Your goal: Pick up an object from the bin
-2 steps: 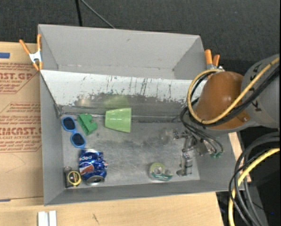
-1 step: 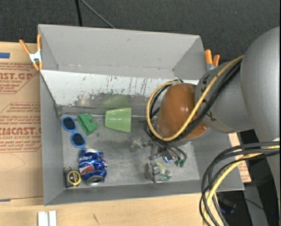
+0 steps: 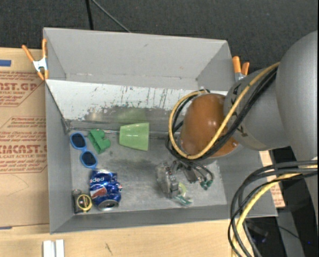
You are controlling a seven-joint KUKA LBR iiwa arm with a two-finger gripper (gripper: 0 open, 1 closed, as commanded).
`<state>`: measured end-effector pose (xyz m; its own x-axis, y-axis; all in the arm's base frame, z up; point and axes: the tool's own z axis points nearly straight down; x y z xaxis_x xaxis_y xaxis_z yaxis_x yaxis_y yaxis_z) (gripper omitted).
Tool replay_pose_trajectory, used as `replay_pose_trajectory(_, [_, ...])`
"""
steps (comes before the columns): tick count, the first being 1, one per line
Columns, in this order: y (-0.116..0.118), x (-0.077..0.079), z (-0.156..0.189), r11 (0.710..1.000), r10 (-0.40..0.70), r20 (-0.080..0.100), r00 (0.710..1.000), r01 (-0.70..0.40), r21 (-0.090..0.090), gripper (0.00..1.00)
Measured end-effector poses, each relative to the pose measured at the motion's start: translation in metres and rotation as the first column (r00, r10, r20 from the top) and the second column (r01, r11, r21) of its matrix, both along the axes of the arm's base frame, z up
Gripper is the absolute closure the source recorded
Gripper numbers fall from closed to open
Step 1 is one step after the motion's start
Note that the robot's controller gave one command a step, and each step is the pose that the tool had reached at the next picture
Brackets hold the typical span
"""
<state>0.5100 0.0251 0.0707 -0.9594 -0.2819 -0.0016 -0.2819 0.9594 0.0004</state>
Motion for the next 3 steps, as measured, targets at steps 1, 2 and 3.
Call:
replay_pose_trajectory(1, [0.0,0.0,-0.001,1.0,0.0,-0.002,1.0,0.0,-0.001,0.0])
replay_pose_trajectory(2, [-0.002,0.051,0.122,0.993,0.115,0.011,0.993,-0.115,-0.002,0.0])
replay_pose_trajectory(3, [-0.086,0.049,0.119,0.9,0.436,0.0,0.9,-0.436,-0.003,0.0])
